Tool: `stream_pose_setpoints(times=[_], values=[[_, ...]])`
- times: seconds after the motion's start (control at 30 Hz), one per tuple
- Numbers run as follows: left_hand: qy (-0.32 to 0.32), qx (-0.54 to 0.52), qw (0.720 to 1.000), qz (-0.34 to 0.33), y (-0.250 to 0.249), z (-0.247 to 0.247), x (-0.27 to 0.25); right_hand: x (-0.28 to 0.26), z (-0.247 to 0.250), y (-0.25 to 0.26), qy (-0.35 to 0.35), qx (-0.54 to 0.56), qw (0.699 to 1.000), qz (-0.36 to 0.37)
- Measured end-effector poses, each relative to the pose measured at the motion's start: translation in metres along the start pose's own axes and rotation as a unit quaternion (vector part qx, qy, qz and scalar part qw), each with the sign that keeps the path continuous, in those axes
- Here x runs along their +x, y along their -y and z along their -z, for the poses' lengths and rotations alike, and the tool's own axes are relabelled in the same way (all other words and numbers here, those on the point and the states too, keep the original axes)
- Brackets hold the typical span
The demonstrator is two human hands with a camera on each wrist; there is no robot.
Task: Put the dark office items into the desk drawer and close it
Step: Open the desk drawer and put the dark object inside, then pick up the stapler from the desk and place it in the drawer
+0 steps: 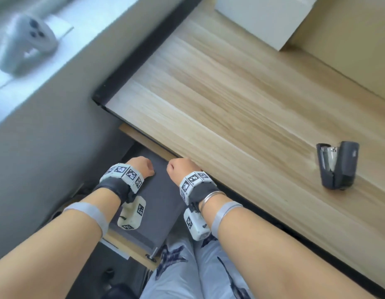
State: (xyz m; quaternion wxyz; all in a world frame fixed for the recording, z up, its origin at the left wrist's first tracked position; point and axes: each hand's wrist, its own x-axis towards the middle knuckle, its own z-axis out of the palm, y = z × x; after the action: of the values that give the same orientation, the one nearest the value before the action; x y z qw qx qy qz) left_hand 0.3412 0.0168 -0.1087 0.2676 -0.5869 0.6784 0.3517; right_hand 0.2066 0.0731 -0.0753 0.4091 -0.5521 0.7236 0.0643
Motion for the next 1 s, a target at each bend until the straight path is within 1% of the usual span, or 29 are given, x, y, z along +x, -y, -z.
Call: stream_pose_setpoints(times=[0.1, 0.2, 0.37, 0.47, 0.57, 0.7, 0.77, 0.83, 1.0], values=[[-0.023, 0.008, 0.999, -0.031, -0.039, 0.028, -0.017, -0.017, 0.030, -0.022, -0.039, 0.005, 0.999, -0.009], [-0.046, 0.017, 0.996, -0.074, -0.091, 0.046, -0.029, -0.033, 0.059, -0.057, -0.082, 0.013, 0.996, -0.044], [-0.050, 0.014, 0.989, -0.138, -0.179, 0.047, -0.037, -0.066, 0.107, -0.131, -0.157, 0.043, 0.980, -0.116], [-0.066, 0.020, 0.983, -0.168, -0.223, 0.034, -0.038, -0.084, 0.134, -0.180, -0.215, 0.062, 0.961, -0.165], [-0.070, 0.027, 0.977, -0.199, -0.262, 0.019, -0.038, -0.096, 0.154, -0.228, -0.283, 0.080, 0.932, -0.214], [-0.057, 0.023, 0.976, -0.208, -0.299, 0.003, -0.034, -0.108, 0.170, -0.282, -0.349, 0.079, 0.895, -0.266], [-0.057, 0.019, 0.977, -0.204, -0.311, -0.004, -0.030, -0.111, 0.173, -0.302, -0.353, 0.092, 0.881, -0.301], [-0.058, 0.015, 0.979, -0.195, -0.319, -0.008, -0.027, -0.110, 0.173, -0.317, -0.336, 0.128, 0.875, -0.323], [-0.061, -0.010, 0.984, -0.168, -0.333, -0.015, -0.019, -0.101, 0.166, -0.343, -0.247, 0.230, 0.886, -0.318]])
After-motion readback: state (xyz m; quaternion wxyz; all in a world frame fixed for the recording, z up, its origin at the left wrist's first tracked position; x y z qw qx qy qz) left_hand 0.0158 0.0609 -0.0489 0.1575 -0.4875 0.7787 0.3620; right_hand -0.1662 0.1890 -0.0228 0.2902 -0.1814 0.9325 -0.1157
